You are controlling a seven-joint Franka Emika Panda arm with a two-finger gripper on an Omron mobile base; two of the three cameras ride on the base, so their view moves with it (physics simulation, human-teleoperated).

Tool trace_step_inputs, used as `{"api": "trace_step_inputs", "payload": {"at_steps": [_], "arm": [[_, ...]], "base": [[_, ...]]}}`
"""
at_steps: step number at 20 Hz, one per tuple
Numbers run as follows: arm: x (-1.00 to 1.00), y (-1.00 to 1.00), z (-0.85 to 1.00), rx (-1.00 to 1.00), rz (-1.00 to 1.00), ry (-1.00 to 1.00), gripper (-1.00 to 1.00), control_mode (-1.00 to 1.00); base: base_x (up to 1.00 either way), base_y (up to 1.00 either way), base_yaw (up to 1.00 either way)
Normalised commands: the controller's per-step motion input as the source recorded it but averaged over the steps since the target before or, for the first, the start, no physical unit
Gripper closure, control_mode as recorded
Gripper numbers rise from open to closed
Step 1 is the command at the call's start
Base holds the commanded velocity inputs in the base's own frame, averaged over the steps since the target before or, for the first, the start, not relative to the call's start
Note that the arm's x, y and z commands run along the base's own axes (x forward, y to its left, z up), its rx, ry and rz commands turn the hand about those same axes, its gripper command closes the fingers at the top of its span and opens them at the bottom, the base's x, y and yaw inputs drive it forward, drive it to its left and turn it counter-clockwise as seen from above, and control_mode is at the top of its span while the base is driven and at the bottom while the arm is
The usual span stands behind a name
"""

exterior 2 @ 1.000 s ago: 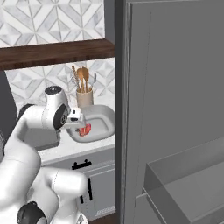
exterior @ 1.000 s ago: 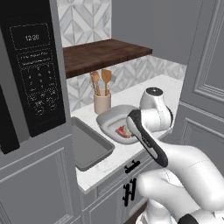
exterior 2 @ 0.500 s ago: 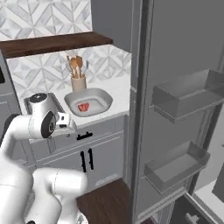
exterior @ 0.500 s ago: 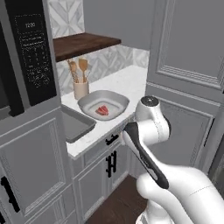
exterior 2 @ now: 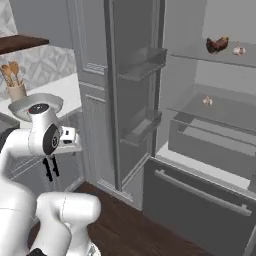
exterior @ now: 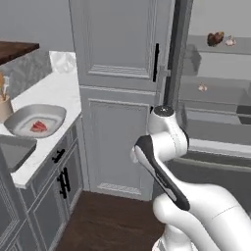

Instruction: Place one garlic and one steak in each tupperware on the nearby counter, to pack two identical lunches.

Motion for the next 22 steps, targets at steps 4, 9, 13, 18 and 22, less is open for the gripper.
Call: {"api": "trace_step_inputs", "payload": {"at_steps": [4,9,13,18,22], "arm": [[0.0,0.0,0.0,0.0,0.0,0.0,-1.0,1.0],[0.0,0.0,0.0,0.0,0.0,0.0,-1.0,1.0],[0.0,0.0,0.0,0.0,0.0,0.0,-1.0,1.0],[0.0,0.0,0.0,0.0,0.0,0.0,-1.0,1.0],[0.0,0.0,0.0,0.0,0.0,0.0,-1.0,1.0]], "base": [[0.03,-0.07,-0.98],[0.63,-0.54,-0.66],[0.76,-0.69,-0.22],[0.91,0.14,0.0],[1.0,0.74,0.0]]}}
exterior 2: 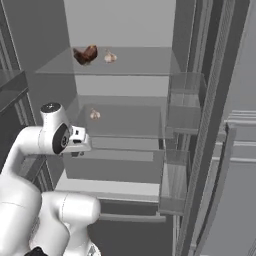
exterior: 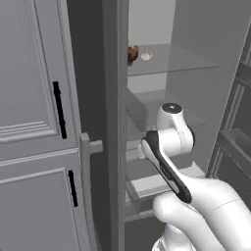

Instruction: Place one garlic and one steak in each tupperware on the nearby counter, to pack two identical lunches.

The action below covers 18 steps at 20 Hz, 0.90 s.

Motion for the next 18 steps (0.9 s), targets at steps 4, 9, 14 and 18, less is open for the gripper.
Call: {"api": "trace_step_inputs", "payload": {"at_steps": [4,9,14,18], "arm": [[0.43,-0.11,0.48,0.03,0.0,0.0,-1.0,-1.0],[0.88,-0.57,0.76,0.19,0.0,-0.05,-1.0,-1.0],[0.92,0.3,0.09,0.25,-0.07,-0.2,-1.0,-1.0],[0.62,0.78,-0.24,0.12,-0.11,-0.22,-1.0,-1.0]], "base": [[0.5,0.19,0.0],[0.0,0.0,0.0],[0.0,0.0,0.0],[0.0,0.0,0.0]]}}
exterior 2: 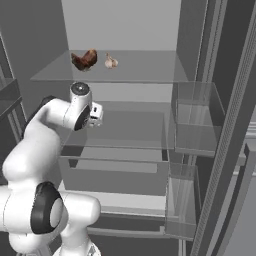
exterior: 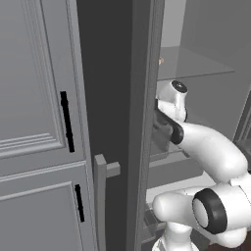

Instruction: Place one garlic and one steak in each tupperware on the nearby counter, to pack two identical lunches.

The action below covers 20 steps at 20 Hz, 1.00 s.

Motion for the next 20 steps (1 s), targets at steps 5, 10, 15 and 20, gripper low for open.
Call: {"api": "trace_step_inputs", "payload": {"at_steps": [5,10,15,20], "arm": [[0.62,0.26,-0.29,0.0,-0.16,-0.02,-1.0,-1.0],[0.63,-0.11,-0.04,-0.05,-0.09,0.1,-1.0,-1.0],[0.45,0.0,-0.33,-0.04,0.0,0.04,-1.0,-1.0],[0.47,0.0,-0.22,-0.03,0.0,0.01,-1.0,-1.0]], "base": [[0.0,0.0,0.0],[0.0,0.0,0.0],[0.0,0.0,0.0],[0.0,0.0,0.0]]}}
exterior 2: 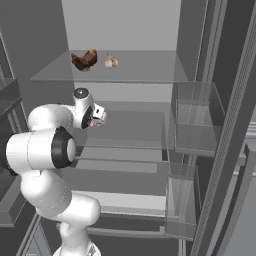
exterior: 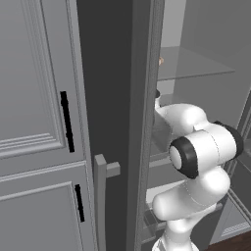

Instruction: Place one garlic and one steak in each tupperware on the nearby counter, to pack two identical lunches.

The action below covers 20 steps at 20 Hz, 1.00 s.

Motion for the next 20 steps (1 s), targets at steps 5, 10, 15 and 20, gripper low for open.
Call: {"api": "trace_step_inputs", "payload": {"at_steps": [5,10,15,20], "arm": [[0.44,0.0,-0.34,-0.08,0.0,0.04,-1.0,-1.0],[0.2,0.02,-0.3,-0.04,0.0,0.07,-1.0,-1.0],[0.29,0.03,-0.21,-0.01,0.0,0.02,-1.0,-1.0],[0.19,0.11,-0.32,-0.04,0.0,0.01,1.0,-1.0]], "base": [[0.0,0.0,0.0],[0.0,0.0,0.0],[0.0,0.0,0.0],[0.0,0.0,0.0]]}}
